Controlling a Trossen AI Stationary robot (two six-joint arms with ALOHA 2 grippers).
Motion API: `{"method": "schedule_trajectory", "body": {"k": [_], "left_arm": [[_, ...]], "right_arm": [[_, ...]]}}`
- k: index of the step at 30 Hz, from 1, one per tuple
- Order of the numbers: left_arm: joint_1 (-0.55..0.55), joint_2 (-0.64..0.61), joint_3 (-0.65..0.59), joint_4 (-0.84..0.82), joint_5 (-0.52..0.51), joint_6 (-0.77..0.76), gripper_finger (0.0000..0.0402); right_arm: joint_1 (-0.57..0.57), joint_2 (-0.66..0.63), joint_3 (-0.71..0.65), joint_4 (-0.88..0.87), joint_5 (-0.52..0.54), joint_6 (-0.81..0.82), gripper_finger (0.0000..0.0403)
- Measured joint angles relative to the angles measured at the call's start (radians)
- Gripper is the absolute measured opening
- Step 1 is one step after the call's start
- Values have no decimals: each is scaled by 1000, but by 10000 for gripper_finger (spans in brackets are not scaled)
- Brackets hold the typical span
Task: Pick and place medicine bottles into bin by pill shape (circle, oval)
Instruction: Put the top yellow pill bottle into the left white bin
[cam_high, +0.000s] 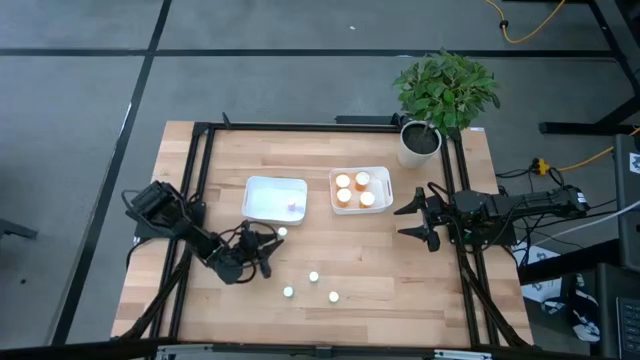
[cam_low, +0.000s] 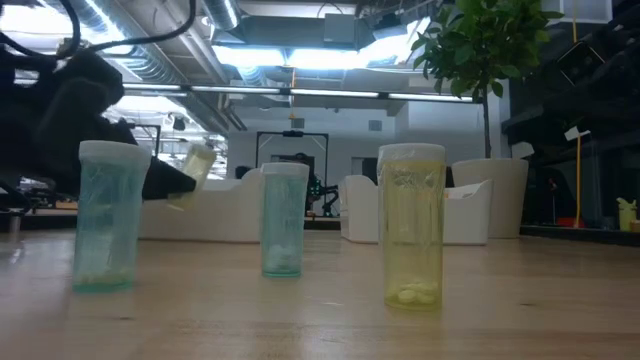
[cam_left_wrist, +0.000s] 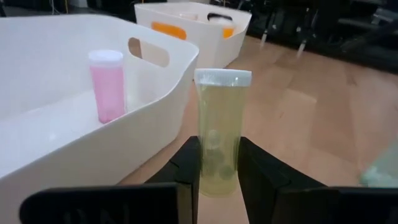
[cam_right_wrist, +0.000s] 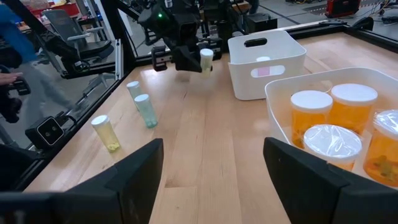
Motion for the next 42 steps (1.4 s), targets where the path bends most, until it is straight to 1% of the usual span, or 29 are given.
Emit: {"method": "schedule_trajectory", "body": {"k": [4,9,18,25,32,35,42], "left_arm": [[34,0,0,-37,68,-2,76],[52,0,0,-48,96,0,84],[54,0,14,-25,87,1,86],[53,0,14,-146,123,-81,87],[45,0,14,-154,121,-86,89],[34,0,14,-155,118,-97,106],[22,0,14,-174,112,-111,162]], "right_arm": [[0,0,0,0,0,0,279],[0,0,0,0,0,0,279],[0,0,0,0,0,0,279],[0,0,0,0,0,0,279],[0,0,0,0,0,0,279],[0,0,0,0,0,0,279],[0,0,0,0,0,0,279]]}}
